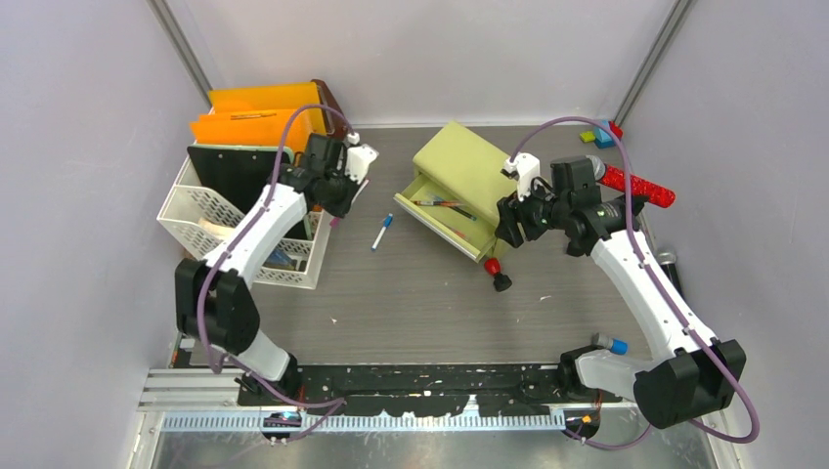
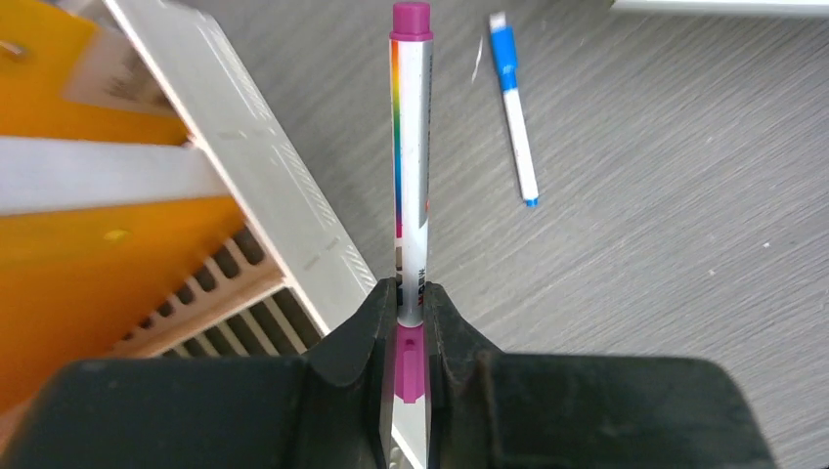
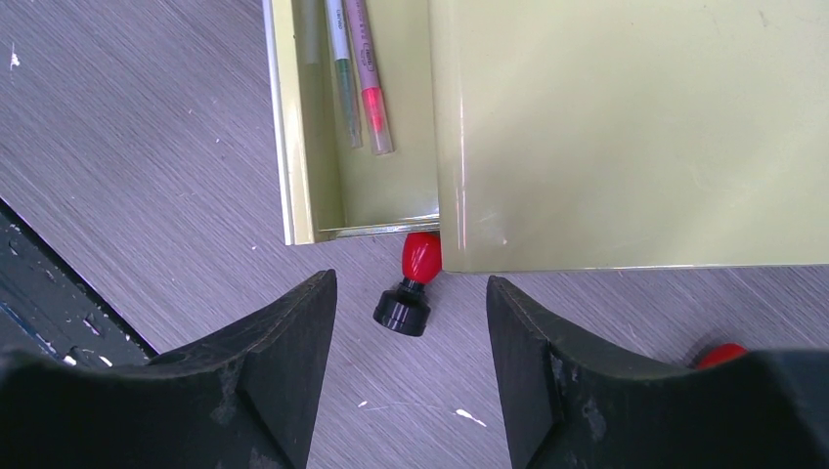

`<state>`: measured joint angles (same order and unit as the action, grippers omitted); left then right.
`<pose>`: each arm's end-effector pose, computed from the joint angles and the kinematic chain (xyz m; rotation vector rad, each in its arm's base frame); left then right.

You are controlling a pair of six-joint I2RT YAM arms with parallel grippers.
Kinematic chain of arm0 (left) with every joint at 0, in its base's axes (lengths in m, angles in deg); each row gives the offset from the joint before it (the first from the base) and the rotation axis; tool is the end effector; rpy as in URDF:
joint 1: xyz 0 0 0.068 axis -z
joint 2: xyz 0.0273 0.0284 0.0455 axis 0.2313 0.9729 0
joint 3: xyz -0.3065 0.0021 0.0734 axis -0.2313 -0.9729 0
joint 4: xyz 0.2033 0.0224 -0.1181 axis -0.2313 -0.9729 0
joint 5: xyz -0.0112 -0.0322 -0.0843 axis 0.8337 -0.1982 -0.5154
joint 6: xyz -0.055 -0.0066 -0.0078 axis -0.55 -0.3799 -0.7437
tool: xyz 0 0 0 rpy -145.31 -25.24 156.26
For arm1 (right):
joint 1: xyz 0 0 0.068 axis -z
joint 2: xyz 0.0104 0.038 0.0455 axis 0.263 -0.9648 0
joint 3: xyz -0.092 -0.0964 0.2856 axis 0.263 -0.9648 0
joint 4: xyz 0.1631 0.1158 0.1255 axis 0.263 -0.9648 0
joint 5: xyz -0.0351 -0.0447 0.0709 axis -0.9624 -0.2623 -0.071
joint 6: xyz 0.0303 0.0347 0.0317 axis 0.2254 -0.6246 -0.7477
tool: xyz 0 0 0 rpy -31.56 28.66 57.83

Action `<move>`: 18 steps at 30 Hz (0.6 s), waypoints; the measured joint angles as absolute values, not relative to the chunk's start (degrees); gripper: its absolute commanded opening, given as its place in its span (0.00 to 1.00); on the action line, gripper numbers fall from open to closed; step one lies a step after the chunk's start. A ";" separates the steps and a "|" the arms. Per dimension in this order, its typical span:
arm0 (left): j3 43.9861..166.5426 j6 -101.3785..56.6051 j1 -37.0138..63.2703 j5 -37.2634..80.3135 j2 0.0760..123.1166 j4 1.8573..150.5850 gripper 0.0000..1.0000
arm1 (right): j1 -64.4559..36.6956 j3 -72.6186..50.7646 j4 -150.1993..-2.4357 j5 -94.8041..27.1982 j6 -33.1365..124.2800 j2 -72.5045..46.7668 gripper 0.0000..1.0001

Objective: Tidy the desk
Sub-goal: Pick up the stationery from the center of the board, then place the stationery in the drawer.

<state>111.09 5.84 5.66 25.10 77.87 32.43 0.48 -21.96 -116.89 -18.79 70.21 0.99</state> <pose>0.3002 -0.1069 0.3351 0.8080 2.4046 -0.1202 0.1899 0.0655 0.3712 -0.8316 2.1456 0.4330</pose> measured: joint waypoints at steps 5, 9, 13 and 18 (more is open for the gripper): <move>115.90 10.47 10.97 26.15 74.53 32.03 0.01 | 0.50 -21.96 -116.87 -18.81 70.15 1.23 0.63; 121.17 19.30 20.89 28.42 76.56 30.24 0.05 | 0.79 -21.96 -116.43 -18.83 69.75 2.50 0.63; 124.66 30.03 29.39 31.41 80.40 28.84 0.04 | 1.42 -21.96 -115.97 -18.92 69.23 4.03 0.63; 127.46 42.84 34.20 34.71 86.07 27.62 0.02 | 2.36 -21.98 -115.62 -19.07 68.75 4.60 0.64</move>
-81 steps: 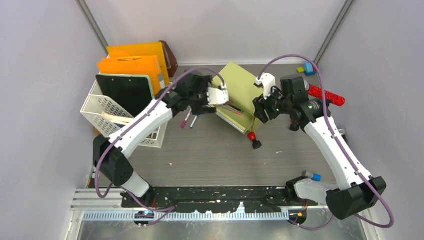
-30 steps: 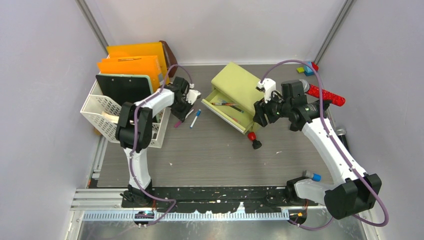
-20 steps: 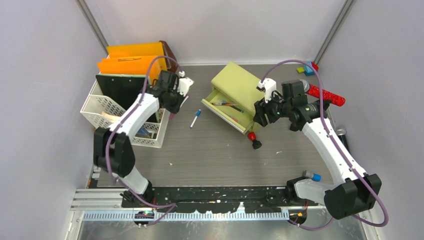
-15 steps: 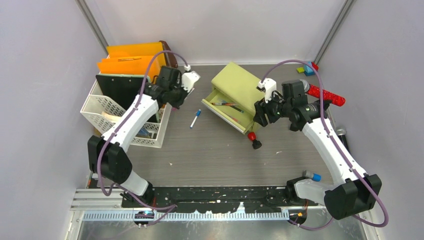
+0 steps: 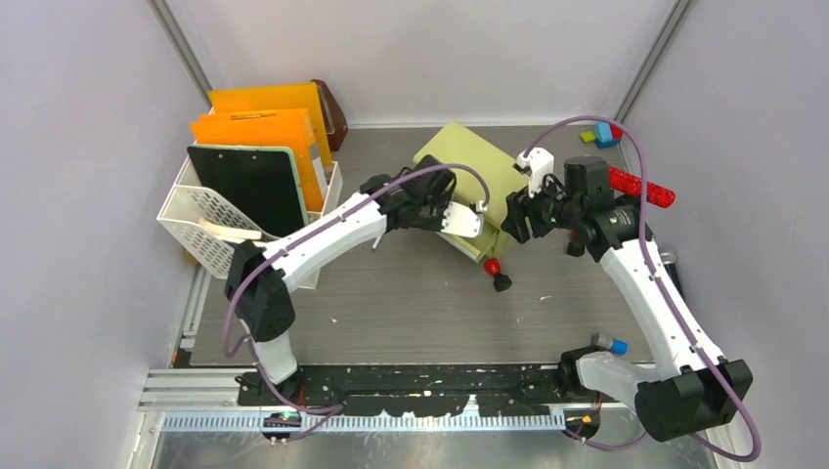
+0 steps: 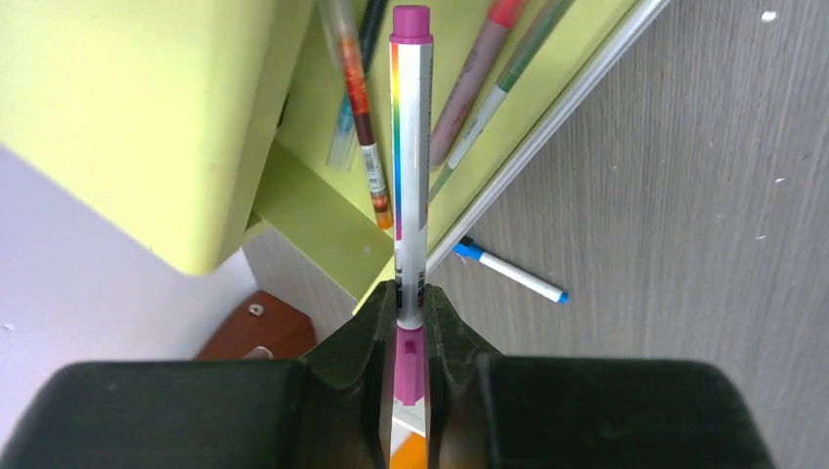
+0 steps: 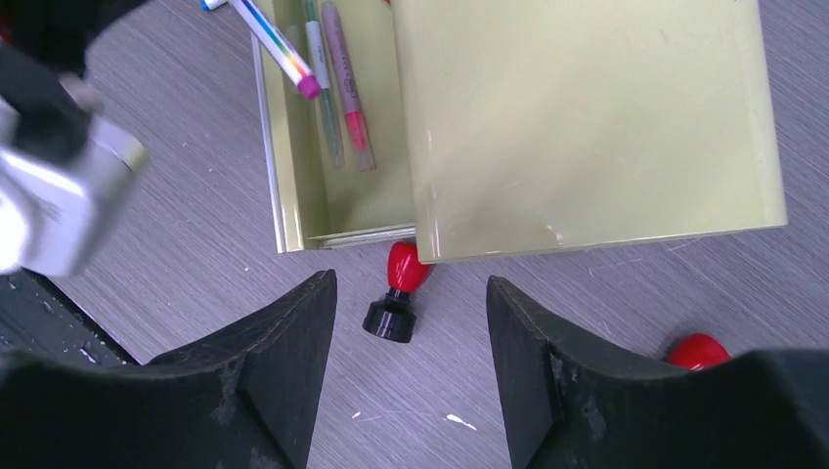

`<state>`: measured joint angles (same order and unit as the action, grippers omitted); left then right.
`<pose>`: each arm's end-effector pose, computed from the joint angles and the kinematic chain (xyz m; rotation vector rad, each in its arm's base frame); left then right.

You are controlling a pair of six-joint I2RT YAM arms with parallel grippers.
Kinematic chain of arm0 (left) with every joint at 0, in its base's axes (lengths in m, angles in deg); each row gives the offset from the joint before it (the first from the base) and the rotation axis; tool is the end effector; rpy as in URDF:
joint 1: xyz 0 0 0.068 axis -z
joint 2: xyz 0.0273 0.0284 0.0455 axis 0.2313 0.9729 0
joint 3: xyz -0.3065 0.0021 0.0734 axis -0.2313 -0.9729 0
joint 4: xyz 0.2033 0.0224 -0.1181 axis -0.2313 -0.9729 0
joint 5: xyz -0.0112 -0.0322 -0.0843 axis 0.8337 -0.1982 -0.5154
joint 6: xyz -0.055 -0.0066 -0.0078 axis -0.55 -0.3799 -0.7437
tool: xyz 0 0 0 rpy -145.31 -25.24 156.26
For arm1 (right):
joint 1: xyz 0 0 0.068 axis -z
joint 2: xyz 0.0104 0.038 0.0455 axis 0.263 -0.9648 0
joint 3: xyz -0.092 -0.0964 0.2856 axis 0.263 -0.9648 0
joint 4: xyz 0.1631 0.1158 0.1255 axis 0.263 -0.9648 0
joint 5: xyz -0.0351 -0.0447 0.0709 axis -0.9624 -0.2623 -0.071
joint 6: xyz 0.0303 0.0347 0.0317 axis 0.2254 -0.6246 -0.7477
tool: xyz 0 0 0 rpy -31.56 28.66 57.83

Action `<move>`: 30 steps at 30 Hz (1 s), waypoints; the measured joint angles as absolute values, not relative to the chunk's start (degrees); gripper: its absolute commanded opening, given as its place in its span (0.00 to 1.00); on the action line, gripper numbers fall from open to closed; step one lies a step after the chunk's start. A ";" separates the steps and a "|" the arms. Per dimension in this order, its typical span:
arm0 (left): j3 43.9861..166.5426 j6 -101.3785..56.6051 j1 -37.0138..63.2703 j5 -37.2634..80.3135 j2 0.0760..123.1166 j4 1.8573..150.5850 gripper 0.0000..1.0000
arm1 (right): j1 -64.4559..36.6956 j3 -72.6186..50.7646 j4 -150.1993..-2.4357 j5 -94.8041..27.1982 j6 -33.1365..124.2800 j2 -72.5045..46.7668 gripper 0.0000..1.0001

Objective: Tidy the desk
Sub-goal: Place the stationery in the drawer, then pick up the stationery from the center of the board.

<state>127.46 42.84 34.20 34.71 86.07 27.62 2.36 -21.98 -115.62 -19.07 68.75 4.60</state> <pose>0.2484 -0.2668 0.3666 1.8932 1.6020 0.1517 0.1774 0.0557 0.3838 -0.7604 2.0861 0.4050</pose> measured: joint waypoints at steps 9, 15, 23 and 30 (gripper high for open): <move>129.45 56.55 37.02 38.65 91.57 28.16 0.57 | 3.76 -22.62 -115.14 -19.01 68.46 4.62 0.64; 124.99 56.98 37.15 41.51 89.28 37.45 0.76 | 4.13 -22.62 -115.14 -18.79 68.46 4.62 0.63; 115.11 44.46 33.06 42.21 75.92 44.18 0.92 | 4.24 -22.62 -115.14 -18.35 68.44 4.60 0.63; 112.45 21.99 18.86 35.94 70.07 42.26 0.89 | 4.24 -22.62 -115.14 -17.85 68.35 4.44 0.64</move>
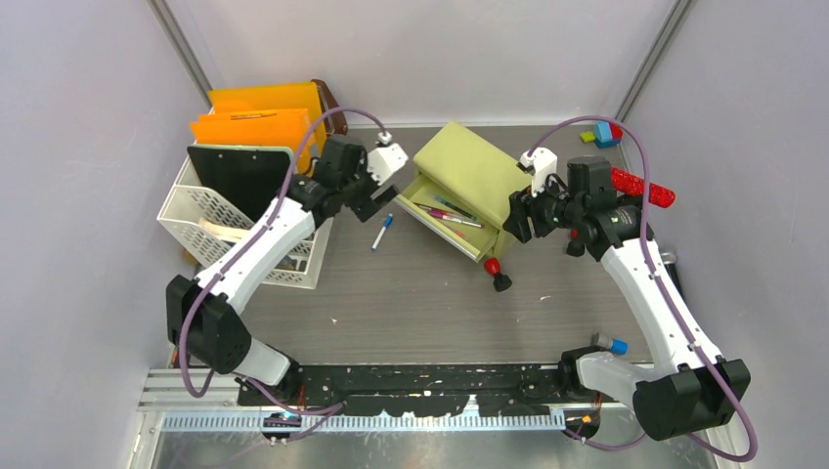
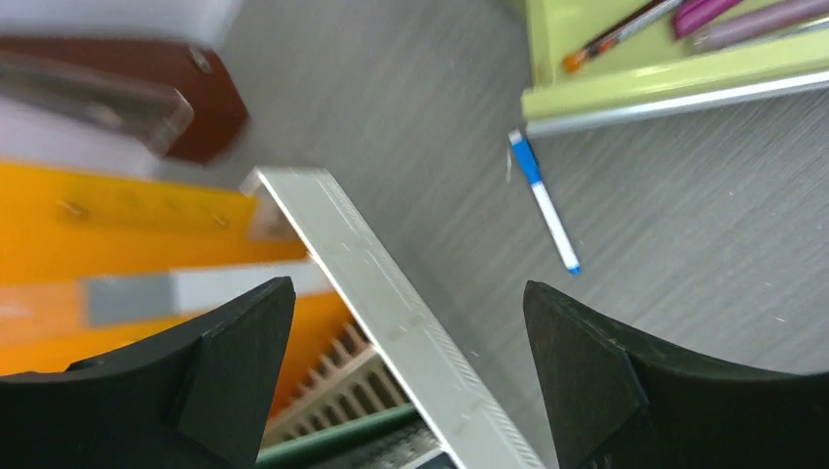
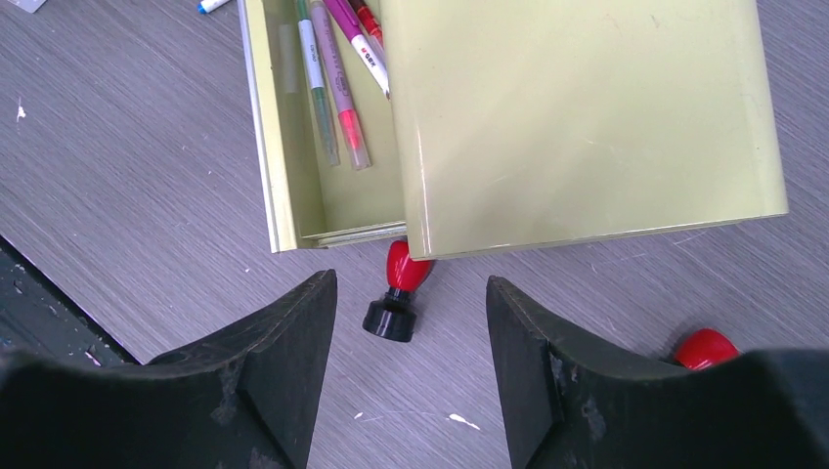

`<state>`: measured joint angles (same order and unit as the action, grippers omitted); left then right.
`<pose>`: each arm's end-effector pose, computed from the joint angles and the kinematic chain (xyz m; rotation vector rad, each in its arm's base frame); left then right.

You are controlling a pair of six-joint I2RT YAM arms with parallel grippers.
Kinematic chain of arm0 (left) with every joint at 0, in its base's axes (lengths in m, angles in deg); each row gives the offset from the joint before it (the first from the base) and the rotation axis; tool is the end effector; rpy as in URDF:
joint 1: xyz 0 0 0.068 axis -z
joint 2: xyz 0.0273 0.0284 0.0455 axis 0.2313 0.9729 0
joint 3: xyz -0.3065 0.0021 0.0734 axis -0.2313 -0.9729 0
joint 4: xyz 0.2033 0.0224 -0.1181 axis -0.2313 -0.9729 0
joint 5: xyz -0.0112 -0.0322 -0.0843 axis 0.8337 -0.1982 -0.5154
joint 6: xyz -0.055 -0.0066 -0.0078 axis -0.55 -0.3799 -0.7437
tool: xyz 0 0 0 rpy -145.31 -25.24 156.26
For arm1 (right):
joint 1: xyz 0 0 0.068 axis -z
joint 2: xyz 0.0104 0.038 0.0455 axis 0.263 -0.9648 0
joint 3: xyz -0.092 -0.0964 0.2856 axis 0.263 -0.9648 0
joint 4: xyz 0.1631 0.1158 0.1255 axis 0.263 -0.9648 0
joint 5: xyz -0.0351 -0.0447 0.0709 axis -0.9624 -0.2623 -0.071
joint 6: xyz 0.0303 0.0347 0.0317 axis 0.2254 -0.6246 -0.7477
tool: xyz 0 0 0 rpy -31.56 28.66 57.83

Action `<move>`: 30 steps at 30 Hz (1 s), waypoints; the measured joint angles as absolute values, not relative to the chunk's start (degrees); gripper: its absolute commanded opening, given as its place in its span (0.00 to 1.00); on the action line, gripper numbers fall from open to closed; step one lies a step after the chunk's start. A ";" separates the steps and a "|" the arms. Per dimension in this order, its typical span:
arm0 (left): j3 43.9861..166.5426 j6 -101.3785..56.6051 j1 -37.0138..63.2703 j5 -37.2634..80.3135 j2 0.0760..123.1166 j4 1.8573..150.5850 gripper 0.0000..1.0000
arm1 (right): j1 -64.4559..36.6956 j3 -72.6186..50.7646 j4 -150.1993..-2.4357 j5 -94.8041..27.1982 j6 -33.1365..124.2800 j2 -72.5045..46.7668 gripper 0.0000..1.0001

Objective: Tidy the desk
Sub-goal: Pick up the stationery from the center of the board.

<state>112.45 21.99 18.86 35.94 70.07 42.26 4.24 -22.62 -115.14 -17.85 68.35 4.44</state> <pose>0.2556 -0.1562 0.3952 1.1340 1.8902 0.1240 0.1800 0.0508 0.3809 -0.7283 2.0976 0.4158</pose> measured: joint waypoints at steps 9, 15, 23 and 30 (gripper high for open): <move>104.97 2.60 10.35 24.97 78.57 39.81 0.83 | 4.46 -22.62 -115.12 -17.43 68.05 3.77 0.64; 104.51 -3.08 10.51 22.93 85.34 41.36 0.77 | 4.50 -22.82 -115.10 -17.39 68.05 3.68 0.63; 103.97 -6.32 10.51 22.65 91.05 44.62 0.64 | 4.61 -22.84 -115.10 -17.30 68.07 3.68 0.63; 103.97 -7.15 10.51 22.63 92.40 47.24 0.50 | 4.83 -22.84 -115.10 -17.11 68.07 3.40 0.63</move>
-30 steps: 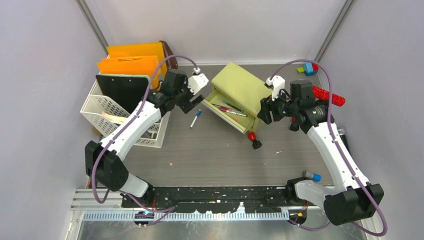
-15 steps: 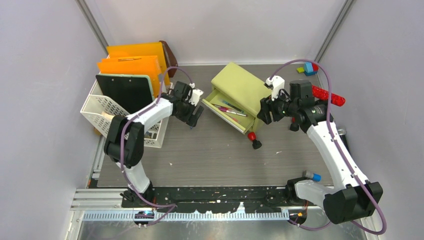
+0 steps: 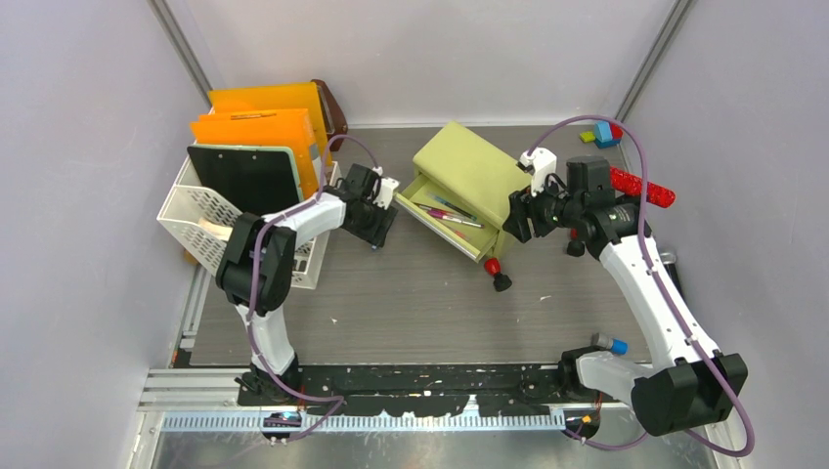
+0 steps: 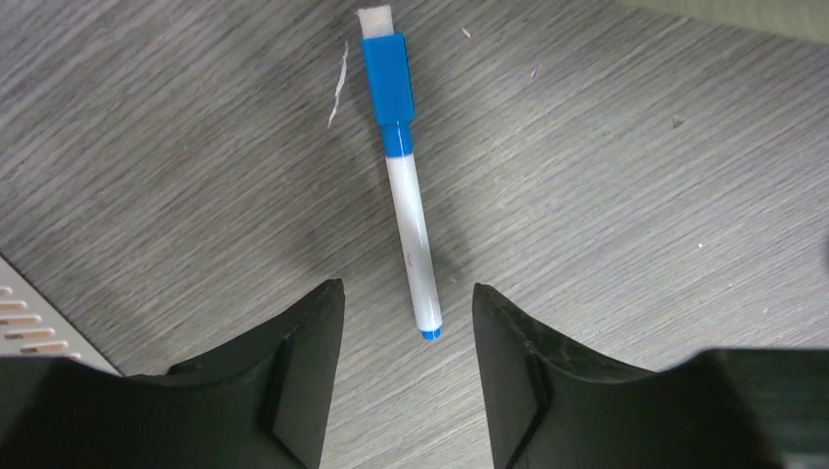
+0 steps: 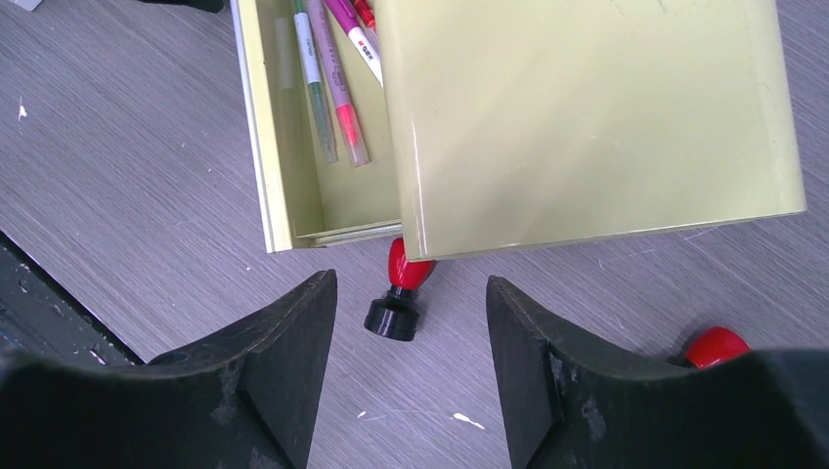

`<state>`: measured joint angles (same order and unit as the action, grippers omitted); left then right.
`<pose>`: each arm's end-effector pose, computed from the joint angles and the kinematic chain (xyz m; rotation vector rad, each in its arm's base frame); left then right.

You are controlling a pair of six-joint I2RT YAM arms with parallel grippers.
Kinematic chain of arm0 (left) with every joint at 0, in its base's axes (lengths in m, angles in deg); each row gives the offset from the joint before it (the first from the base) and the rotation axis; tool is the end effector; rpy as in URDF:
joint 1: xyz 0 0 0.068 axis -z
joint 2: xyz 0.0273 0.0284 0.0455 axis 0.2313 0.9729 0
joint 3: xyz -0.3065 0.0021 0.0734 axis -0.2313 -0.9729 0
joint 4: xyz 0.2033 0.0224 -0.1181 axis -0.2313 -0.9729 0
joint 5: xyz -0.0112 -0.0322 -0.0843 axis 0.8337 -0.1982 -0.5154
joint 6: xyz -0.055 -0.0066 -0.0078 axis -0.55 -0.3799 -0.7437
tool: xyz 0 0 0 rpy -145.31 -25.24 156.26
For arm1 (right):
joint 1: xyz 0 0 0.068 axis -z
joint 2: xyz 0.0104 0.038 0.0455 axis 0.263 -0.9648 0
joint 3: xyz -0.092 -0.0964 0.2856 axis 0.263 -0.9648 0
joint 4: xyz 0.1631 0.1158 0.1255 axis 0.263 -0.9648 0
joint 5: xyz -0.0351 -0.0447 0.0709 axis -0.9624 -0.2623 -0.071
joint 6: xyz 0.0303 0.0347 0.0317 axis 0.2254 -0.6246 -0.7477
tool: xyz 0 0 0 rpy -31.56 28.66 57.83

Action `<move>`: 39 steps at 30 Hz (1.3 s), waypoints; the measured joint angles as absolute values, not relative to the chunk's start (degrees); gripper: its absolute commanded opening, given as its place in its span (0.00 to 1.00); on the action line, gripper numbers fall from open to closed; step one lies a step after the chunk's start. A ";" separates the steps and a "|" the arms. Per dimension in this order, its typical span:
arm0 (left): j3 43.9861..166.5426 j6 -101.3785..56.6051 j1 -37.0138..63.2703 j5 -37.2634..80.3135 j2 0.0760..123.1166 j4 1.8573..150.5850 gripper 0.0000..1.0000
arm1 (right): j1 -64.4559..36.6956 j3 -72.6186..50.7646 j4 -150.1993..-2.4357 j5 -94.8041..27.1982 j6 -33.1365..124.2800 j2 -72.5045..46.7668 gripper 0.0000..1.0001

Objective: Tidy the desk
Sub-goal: Pick up the stationery from the center of the board.

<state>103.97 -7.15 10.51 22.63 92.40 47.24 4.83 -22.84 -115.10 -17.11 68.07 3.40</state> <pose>0.3369 -0.1544 0.2324 0.6762 2.5855 -0.2805 0.1850 0.0502 0.3768 -0.7188 2.1194 0.4325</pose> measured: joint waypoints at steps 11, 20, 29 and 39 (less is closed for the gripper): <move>104.21 -8.26 10.51 23.09 93.58 48.10 0.38 | 4.88 -22.86 -115.10 -16.84 68.07 2.89 0.63; 104.12 -9.16 10.38 23.96 93.98 47.09 0.32 | 4.88 -22.88 -115.10 -16.78 68.07 2.89 0.63; 104.25 -9.07 9.31 24.14 93.98 46.41 0.00 | 4.88 -22.95 -115.10 -16.73 68.07 2.24 0.63; 104.34 -8.09 4.52 22.54 91.79 43.20 0.00 | 4.88 -22.95 -115.12 -16.69 68.09 2.19 0.63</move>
<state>104.34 -8.09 4.52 22.54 91.79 43.20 4.88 -22.95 -115.12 -16.69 68.09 2.19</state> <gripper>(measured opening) 0.081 0.636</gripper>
